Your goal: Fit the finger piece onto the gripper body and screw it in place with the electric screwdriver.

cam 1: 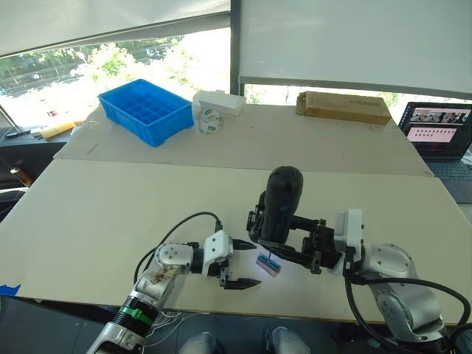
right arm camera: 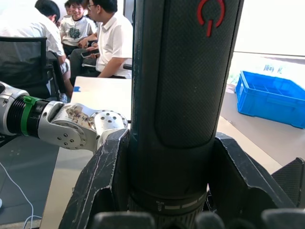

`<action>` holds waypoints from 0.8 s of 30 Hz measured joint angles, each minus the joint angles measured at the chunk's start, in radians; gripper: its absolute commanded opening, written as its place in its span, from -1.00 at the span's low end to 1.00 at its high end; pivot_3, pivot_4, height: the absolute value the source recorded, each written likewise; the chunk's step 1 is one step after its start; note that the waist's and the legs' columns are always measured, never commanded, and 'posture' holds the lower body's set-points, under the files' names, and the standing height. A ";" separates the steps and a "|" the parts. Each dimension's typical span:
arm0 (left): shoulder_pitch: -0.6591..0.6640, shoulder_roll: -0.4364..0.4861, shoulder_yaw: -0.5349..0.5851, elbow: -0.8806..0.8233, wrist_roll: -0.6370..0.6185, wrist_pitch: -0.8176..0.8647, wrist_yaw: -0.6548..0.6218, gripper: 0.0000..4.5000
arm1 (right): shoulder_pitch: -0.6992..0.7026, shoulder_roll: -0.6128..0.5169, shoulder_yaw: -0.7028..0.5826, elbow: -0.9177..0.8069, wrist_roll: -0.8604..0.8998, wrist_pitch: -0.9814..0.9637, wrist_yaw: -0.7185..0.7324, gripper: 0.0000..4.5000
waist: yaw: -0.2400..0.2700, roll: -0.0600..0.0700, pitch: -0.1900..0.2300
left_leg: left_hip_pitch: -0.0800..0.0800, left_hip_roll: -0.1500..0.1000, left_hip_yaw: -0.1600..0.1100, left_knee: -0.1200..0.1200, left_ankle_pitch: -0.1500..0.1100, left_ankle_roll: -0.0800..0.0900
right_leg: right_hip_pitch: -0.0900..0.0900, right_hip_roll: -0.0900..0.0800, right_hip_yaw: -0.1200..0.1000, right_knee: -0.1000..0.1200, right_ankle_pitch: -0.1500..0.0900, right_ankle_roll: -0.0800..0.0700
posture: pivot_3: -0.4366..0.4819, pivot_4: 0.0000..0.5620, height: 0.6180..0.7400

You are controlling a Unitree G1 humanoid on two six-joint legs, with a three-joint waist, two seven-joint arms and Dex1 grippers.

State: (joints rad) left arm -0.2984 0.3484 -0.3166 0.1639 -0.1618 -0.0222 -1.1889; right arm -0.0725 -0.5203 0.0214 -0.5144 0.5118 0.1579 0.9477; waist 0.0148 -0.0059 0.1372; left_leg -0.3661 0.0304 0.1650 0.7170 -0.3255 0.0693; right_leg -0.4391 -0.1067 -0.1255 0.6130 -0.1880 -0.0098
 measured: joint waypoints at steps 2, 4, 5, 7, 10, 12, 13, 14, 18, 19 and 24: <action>0.000 0.000 0.000 0.000 0.000 0.001 0.000 0.99 | 0.000 -0.002 0.001 0.000 0.000 0.000 -0.003 -0.15 | 0.000 0.000 0.000 | 0.000 0.000 0.000 0.000 0.000 0.000 | 0.000 0.000 0.000 0.000 0.000 0.000 | -0.05 -0.47 1.00; 0.000 -0.001 0.000 0.000 0.000 0.002 0.000 0.99 | 0.001 -0.004 0.002 -0.001 0.001 0.001 -0.007 -0.15 | 0.000 0.000 0.000 | 0.000 0.000 0.000 0.000 0.000 0.000 | 0.000 0.000 0.000 0.000 0.000 0.000 | -0.05 -0.47 1.00; 0.000 -0.001 0.000 0.000 0.000 0.002 0.000 0.99 | 0.002 -0.004 0.003 -0.001 0.001 0.001 -0.009 -0.15 | 0.000 0.000 0.000 | 0.001 0.000 0.000 0.000 0.000 0.000 | 0.000 0.000 0.000 0.000 0.000 0.000 | -0.05 -0.47 1.00; 0.000 -0.001 0.000 0.000 0.000 0.002 0.000 0.99 | 0.001 -0.006 0.004 -0.002 0.001 0.001 -0.011 -0.15 | 0.000 0.000 0.000 | 0.001 0.000 0.000 0.000 0.000 0.000 | 0.000 0.000 0.000 0.000 0.000 0.000 | -0.05 -0.47 1.00; 0.000 -0.001 0.000 0.000 0.000 0.003 0.000 0.99 | 0.001 -0.009 0.005 -0.003 0.001 0.001 -0.013 -0.15 | 0.000 0.000 0.000 | 0.001 0.000 0.000 0.000 0.000 0.000 | 0.001 0.000 0.000 0.000 0.000 0.000 | -0.05 -0.47 1.00; 0.000 -0.002 0.000 0.000 0.000 0.002 0.000 0.99 | 0.001 -0.010 0.007 -0.003 0.001 0.002 -0.015 -0.15 | 0.000 0.000 0.000 | 0.001 0.000 0.000 0.000 0.000 0.000 | 0.001 0.000 0.000 0.000 0.000 0.000 | -0.05 -0.47 1.00; 0.000 -0.002 0.000 0.001 0.000 0.002 0.000 0.99 | 0.001 -0.010 0.007 -0.003 0.001 0.002 -0.016 -0.15 | 0.000 0.000 0.000 | 0.001 0.000 0.000 0.000 0.000 0.000 | 0.001 0.000 0.000 0.000 0.000 0.000 | -0.05 -0.47 1.00; 0.000 -0.002 0.000 0.001 0.000 0.002 0.000 0.99 | 0.001 -0.011 0.007 -0.003 0.001 0.004 -0.018 -0.15 | 0.000 0.000 0.000 | 0.001 0.000 0.000 0.000 0.000 0.000 | 0.001 0.000 0.000 0.000 0.000 0.000 | -0.05 -0.47 1.00; 0.000 -0.002 -0.001 0.001 0.000 0.002 0.001 0.99 | 0.001 -0.015 0.008 -0.003 -0.003 0.010 -0.033 -0.15 | 0.000 0.000 0.000 | 0.001 0.000 0.000 0.000 0.000 0.000 | 0.001 -0.001 0.000 0.000 0.000 0.000 | -0.05 -0.47 1.00; 0.000 -0.002 -0.001 0.001 0.001 0.002 0.001 0.99 | 0.001 -0.015 0.008 -0.003 -0.004 0.010 -0.035 -0.15 | 0.000 0.000 0.000 | 0.001 0.000 0.000 0.000 0.000 0.000 | 0.001 -0.001 0.000 0.000 0.000 0.000 | -0.05 -0.47 1.00; 0.001 -0.003 -0.001 0.001 0.001 0.003 0.003 0.99 | 0.002 -0.021 0.008 -0.004 -0.001 0.010 -0.036 -0.15 | 0.000 0.000 -0.001 | 0.002 0.000 0.000 0.000 0.000 0.000 | 0.001 -0.001 0.000 0.000 0.000 0.000 | -0.05 -0.47 1.00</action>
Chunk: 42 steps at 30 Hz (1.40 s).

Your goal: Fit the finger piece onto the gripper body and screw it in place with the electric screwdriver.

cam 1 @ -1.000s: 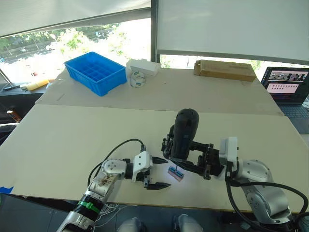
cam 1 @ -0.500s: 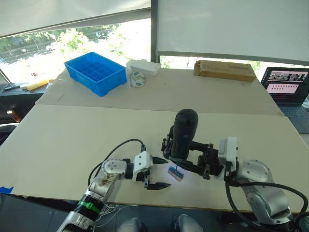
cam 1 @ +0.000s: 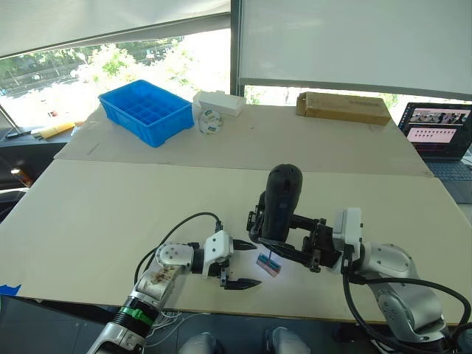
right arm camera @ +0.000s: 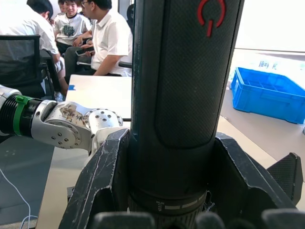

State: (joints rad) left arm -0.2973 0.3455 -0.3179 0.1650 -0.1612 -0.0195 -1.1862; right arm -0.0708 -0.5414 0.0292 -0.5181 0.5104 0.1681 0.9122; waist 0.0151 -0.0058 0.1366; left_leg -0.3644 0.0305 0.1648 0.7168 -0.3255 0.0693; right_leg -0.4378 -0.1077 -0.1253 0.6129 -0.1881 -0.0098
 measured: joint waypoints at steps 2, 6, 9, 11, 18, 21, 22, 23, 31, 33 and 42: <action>0.000 0.000 0.000 0.000 0.000 0.000 0.000 0.99 | 0.000 0.000 0.000 0.000 0.002 0.000 0.000 -0.15 | 0.000 0.000 0.000 | 0.000 0.000 0.000 0.000 0.000 0.000 | 0.000 0.000 0.000 0.000 0.000 0.000 | -0.05 -0.47 1.00; 0.000 0.000 0.000 -0.001 0.000 0.002 0.002 0.99 | 0.000 0.000 -0.001 0.000 0.011 0.000 0.000 -0.15 | 0.000 0.000 0.000 | 0.000 0.000 0.000 0.000 0.000 0.000 | 0.000 0.000 0.000 0.000 0.000 0.000 | -0.05 -0.47 1.00; 0.000 0.000 0.000 -0.003 -0.001 0.004 0.003 0.99 | 0.000 -0.002 -0.003 0.000 0.021 0.000 0.001 -0.15 | 0.000 0.000 0.000 | 0.000 0.000 0.000 0.000 0.000 0.000 | 0.000 0.000 0.000 0.000 0.000 0.000 | -0.05 -0.47 1.00; 0.001 0.001 0.000 -0.004 -0.001 0.004 0.004 0.99 | 0.000 -0.004 -0.004 0.000 0.023 0.000 0.002 -0.15 | 0.000 0.000 0.000 | 0.000 0.000 0.000 0.000 0.000 0.000 | 0.000 0.000 0.000 0.000 0.000 0.000 | -0.05 -0.47 1.00; 0.002 0.000 0.000 -0.005 -0.001 0.004 0.006 0.99 | -0.009 -0.022 -0.011 0.000 0.031 0.009 0.005 -0.15 | 0.000 0.000 0.000 | 0.000 0.000 0.000 0.000 0.000 0.000 | 0.000 0.000 0.000 0.000 0.000 0.000 | -0.05 -0.47 1.00; 0.002 0.000 0.000 -0.005 -0.002 0.004 0.007 0.99 | -0.009 -0.023 -0.016 0.001 0.039 0.013 0.005 -0.15 | 0.000 0.000 0.000 | 0.000 0.000 0.000 0.000 0.000 0.000 | 0.000 -0.001 0.000 0.000 0.000 0.000 | -0.05 -0.47 1.00; 0.002 0.000 0.000 -0.005 -0.002 0.004 0.007 0.99 | -0.009 -0.023 -0.017 0.001 0.044 0.014 0.005 -0.15 | 0.000 0.000 0.000 | 0.000 0.000 0.000 0.000 0.000 0.000 | 0.000 -0.001 0.000 0.000 0.000 0.000 | -0.05 -0.47 1.00; 0.002 0.000 0.000 -0.005 -0.002 0.004 0.007 0.99 | -0.009 -0.023 -0.017 0.001 0.045 0.014 0.005 -0.15 | 0.000 0.000 0.000 | 0.000 0.000 0.000 0.000 0.000 0.000 | 0.000 -0.001 0.000 0.000 0.000 0.000 | -0.05 -0.47 1.00; 0.003 0.001 0.000 -0.010 -0.002 0.012 0.009 0.99 | -0.012 -0.023 -0.019 0.001 0.063 0.014 0.004 -0.15 | 0.000 0.000 0.000 | -0.001 0.000 0.000 0.000 0.000 0.000 | -0.001 -0.001 0.000 0.000 0.000 0.000 | -0.05 -0.47 1.00; 0.003 0.001 0.000 -0.013 -0.002 0.017 0.012 0.99 | -0.017 -0.024 -0.025 0.001 0.067 0.015 0.003 -0.15 | 0.000 0.000 0.000 | -0.001 0.000 0.000 0.000 0.000 0.000 | -0.001 -0.001 0.000 0.000 0.000 0.000 | -0.05 -0.47 1.00; 0.024 0.025 0.029 -0.027 -0.054 0.019 -0.003 0.99 | -0.033 -0.059 -0.074 -0.045 0.146 0.064 -0.005 -0.15 | -0.005 0.000 0.000 | -0.001 0.001 0.000 0.000 0.000 0.000 | -0.002 -0.001 0.000 0.000 0.000 -0.001 | -0.05 -0.47 1.00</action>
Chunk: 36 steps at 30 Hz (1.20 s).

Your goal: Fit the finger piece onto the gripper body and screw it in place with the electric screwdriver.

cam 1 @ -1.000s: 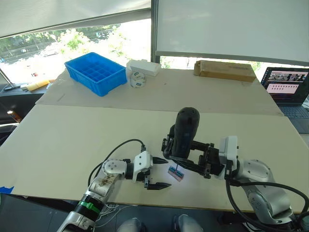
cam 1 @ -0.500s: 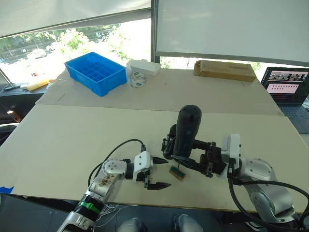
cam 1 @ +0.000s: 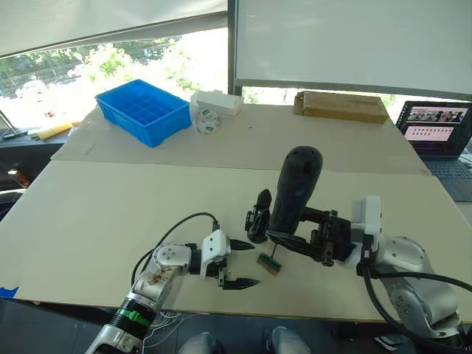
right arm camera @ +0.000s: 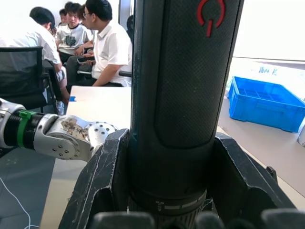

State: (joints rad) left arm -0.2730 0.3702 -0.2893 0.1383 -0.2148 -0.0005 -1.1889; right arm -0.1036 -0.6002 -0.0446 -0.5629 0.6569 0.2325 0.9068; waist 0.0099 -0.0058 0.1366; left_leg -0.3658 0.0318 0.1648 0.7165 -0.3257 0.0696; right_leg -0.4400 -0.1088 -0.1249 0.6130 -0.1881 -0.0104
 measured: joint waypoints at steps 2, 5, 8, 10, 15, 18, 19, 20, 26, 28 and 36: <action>0.015 0.020 0.019 -0.006 -0.032 0.001 -0.018 0.99 | -0.008 -0.016 -0.026 -0.020 0.032 0.023 -0.009 -0.15 | -0.004 0.000 0.000 | 0.000 0.001 0.000 0.000 0.000 0.000 | -0.001 -0.001 0.000 0.000 0.000 0.000 | -0.05 -0.47 1.00; 0.037 0.050 0.063 -0.022 -0.088 0.007 -0.045 0.99 | -0.016 -0.035 -0.055 -0.042 0.076 0.049 -0.022 -0.15 | -0.003 0.000 0.000 | -0.002 0.001 0.000 0.000 0.000 -0.001 | -0.002 -0.001 0.000 0.000 0.000 -0.001 | -0.05 -0.47 1.00; 0.048 0.090 0.109 -0.067 -0.162 0.030 -0.091 0.99 | -0.029 -0.062 -0.093 -0.066 0.122 0.082 -0.038 -0.15 | -0.001 0.000 0.000 | -0.002 0.001 0.000 0.000 0.000 -0.001 | -0.002 -0.001 0.000 0.000 0.000 -0.001 | -0.05 -0.47 1.00; 0.059 0.118 0.144 -0.116 -0.229 0.058 -0.130 0.99 | -0.041 -0.083 -0.120 -0.082 0.156 0.105 -0.047 -0.15 | 0.001 0.000 0.000 | -0.002 0.000 0.000 0.000 0.000 -0.001 | -0.002 -0.001 0.000 0.000 0.000 -0.001 | -0.05 -0.47 1.00; 0.068 0.188 0.224 -0.197 -0.343 0.167 -0.136 0.99 | -0.050 -0.125 -0.169 -0.111 0.221 0.145 -0.081 -0.15 | 0.001 0.000 0.001 | -0.003 0.000 0.000 0.000 0.000 -0.001 | -0.002 0.001 0.000 0.000 0.000 -0.001 | -0.05 -0.47 1.00; 0.065 0.231 0.301 -0.221 -0.391 0.223 -0.116 0.99 | -0.073 -0.143 -0.207 -0.119 0.263 0.162 -0.105 -0.15 | 0.001 0.000 0.001 | -0.002 0.000 0.000 0.000 0.001 -0.001 | -0.002 0.001 0.001 0.000 0.000 -0.001 | -0.05 -0.47 1.00; 0.061 0.240 0.319 -0.222 -0.400 0.228 -0.113 0.99 | -0.081 -0.150 -0.221 -0.123 0.274 0.169 -0.115 -0.15 | 0.001 0.000 0.001 | -0.002 0.000 0.000 0.000 0.001 -0.001 | -0.002 0.002 0.000 0.000 0.000 0.000 | -0.05 -0.47 1.00; 0.055 0.247 0.334 -0.222 -0.403 0.229 -0.110 0.99 | -0.084 -0.161 -0.234 -0.127 0.290 0.174 -0.124 -0.15 | 0.001 0.000 0.001 | -0.002 0.000 0.000 0.000 0.000 -0.001 | -0.002 0.003 0.000 0.000 -0.001 0.000 | -0.05 -0.47 1.00; 0.038 0.248 0.367 -0.170 -0.371 0.190 -0.089 0.99 | -0.084 -0.197 -0.276 -0.134 0.328 0.195 -0.133 -0.15 | 0.003 -0.001 0.001 | -0.002 -0.001 0.001 0.000 0.000 -0.001 | -0.002 0.003 -0.001 0.000 -0.001 0.000 | -0.05 -0.47 1.00; 0.031 0.226 0.357 -0.136 -0.329 0.144 -0.083 0.99 | -0.086 -0.204 -0.293 -0.134 0.339 0.195 -0.138 -0.15 | 0.003 -0.001 0.001 | -0.002 -0.001 0.001 0.000 0.000 -0.001 | -0.001 0.003 -0.001 -0.001 -0.001 0.000 | -0.05 -0.47 1.00; -0.036 0.074 0.201 -0.009 -0.135 0.061 0.035 0.99 | -0.121 -0.218 -0.293 -0.141 0.373 0.223 -0.175 -0.15 | 0.002 -0.002 0.002 | -0.002 -0.001 0.001 0.000 0.001 -0.001 | -0.001 0.003 -0.001 0.000 0.000 0.000 | -0.05 -0.47 1.00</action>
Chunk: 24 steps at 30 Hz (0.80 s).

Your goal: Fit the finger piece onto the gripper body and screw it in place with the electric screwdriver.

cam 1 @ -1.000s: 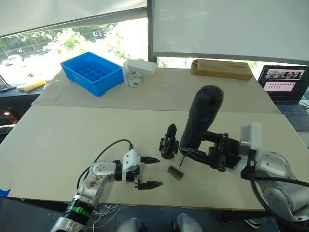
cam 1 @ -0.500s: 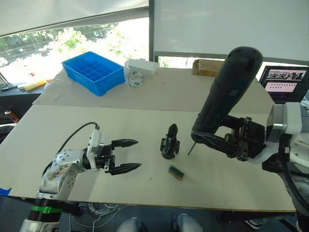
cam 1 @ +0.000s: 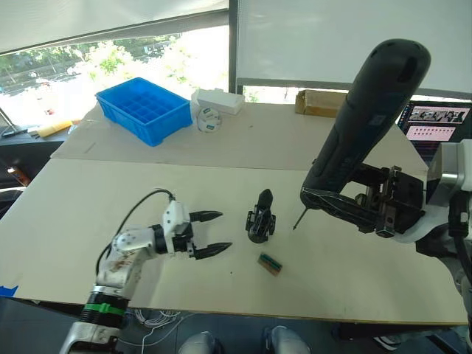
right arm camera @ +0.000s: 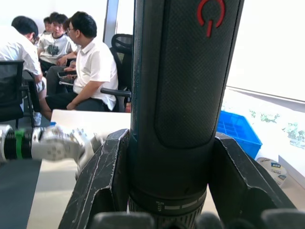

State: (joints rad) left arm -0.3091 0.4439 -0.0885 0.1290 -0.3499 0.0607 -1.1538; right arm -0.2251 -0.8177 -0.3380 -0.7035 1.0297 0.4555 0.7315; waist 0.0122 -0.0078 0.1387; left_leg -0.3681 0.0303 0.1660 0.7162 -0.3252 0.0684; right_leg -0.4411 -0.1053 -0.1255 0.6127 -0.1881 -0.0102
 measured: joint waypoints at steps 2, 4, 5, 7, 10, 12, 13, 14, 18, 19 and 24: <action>-0.015 -0.033 -0.033 0.039 0.044 -0.005 0.036 0.99 | -0.009 0.000 0.003 -0.004 0.006 0.004 -0.014 -0.15 | 0.000 0.000 0.000 | 0.000 0.000 0.000 0.000 0.000 0.000 | 0.000 0.000 0.000 0.000 0.000 0.000 | -0.05 -0.47 1.00; -0.026 -0.053 -0.053 0.069 0.074 -0.020 0.056 0.99 | -0.015 0.000 0.004 -0.008 0.007 0.005 -0.017 -0.15 | 0.000 0.000 0.000 | 0.000 0.000 0.000 0.000 0.000 0.000 | 0.000 0.000 0.000 0.000 0.000 0.000 | -0.05 -0.47 1.00; -0.033 -0.063 -0.061 0.084 0.081 -0.030 0.064 0.99 | -0.018 0.000 0.004 -0.010 0.008 0.005 -0.020 -0.15 | 0.000 0.000 0.000 | 0.000 0.000 0.000 0.000 0.000 0.000 | 0.000 0.000 0.000 0.000 0.000 0.000 | -0.05 -0.47 1.00; -0.045 -0.081 -0.078 0.104 0.101 -0.043 0.072 0.99 | -0.026 0.000 0.006 -0.012 0.010 0.005 -0.025 -0.15 | 0.000 0.000 0.000 | 0.000 0.000 0.000 0.000 0.000 0.000 | 0.000 -0.001 0.000 0.000 0.000 0.000 | -0.05 -0.47 1.00; -0.069 -0.109 -0.116 0.167 0.154 -0.090 0.083 0.99 | -0.029 0.000 0.007 -0.014 0.012 0.006 -0.028 -0.15 | 0.000 0.000 0.000 | 0.000 0.000 0.000 0.000 0.000 0.000 | 0.000 -0.001 0.000 0.000 0.000 0.000 | -0.05 -0.47 1.00; -0.097 -0.129 -0.116 0.206 0.162 -0.107 0.097 0.99 | -0.030 0.000 0.009 -0.015 0.012 0.007 -0.030 -0.15 | 0.003 0.000 0.000 | 0.000 0.000 -0.001 0.001 0.000 0.000 | 0.000 -0.001 0.000 0.000 0.000 0.000 | -0.05 -0.47 1.00; -0.113 -0.140 -0.115 0.228 0.166 -0.110 0.104 0.99 | -0.030 0.000 0.010 -0.016 0.012 0.007 -0.033 -0.15 | 0.003 -0.001 0.000 | 0.000 0.000 -0.001 0.001 0.000 0.000 | 0.000 -0.002 0.000 0.000 0.001 0.000 | -0.05 -0.47 1.00; -0.119 -0.147 -0.116 0.236 0.168 -0.111 0.106 0.99 | -0.030 0.000 0.010 -0.017 0.012 0.008 -0.034 -0.15 | 0.002 -0.001 0.000 | 0.000 0.000 -0.001 0.001 0.000 0.001 | 0.000 -0.002 0.000 0.000 0.001 0.000 | -0.05 -0.47 1.00; -0.128 -0.181 -0.134 0.242 0.183 -0.116 0.104 0.99 | -0.030 0.000 0.010 -0.020 0.012 0.008 -0.037 -0.15 | 0.000 -0.001 0.000 | 0.000 0.000 -0.001 0.001 0.000 0.001 | 0.000 -0.002 0.000 0.000 0.001 0.001 | -0.05 -0.47 1.00; -0.130 -0.186 -0.140 0.242 0.186 -0.115 0.103 0.99 | -0.030 0.000 0.011 -0.021 0.012 0.008 -0.037 -0.15 | 0.001 -0.001 0.000 | 0.000 0.000 -0.001 0.001 0.000 0.001 | 0.000 -0.002 -0.001 0.000 0.001 0.001 | -0.05 -0.47 1.00; -0.157 -0.202 -0.149 0.246 0.191 -0.100 0.106 0.99 | -0.027 0.000 0.011 -0.025 0.011 0.008 -0.037 -0.15 | 0.001 -0.001 0.000 | 0.000 0.000 -0.001 0.001 0.000 0.001 | 0.000 -0.002 0.000 0.000 0.001 0.001 | -0.05 -0.47 1.00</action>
State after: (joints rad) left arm -0.4660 0.2423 -0.2374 0.3752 -0.1592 -0.0389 -1.0480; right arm -0.2525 -0.8178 -0.3273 -0.7283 1.0411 0.4631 0.6944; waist 0.0127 -0.0086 0.1391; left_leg -0.3685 0.0305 0.1652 0.7171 -0.3255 0.0695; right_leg -0.4410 -0.1070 -0.1257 0.6124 -0.1874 -0.0097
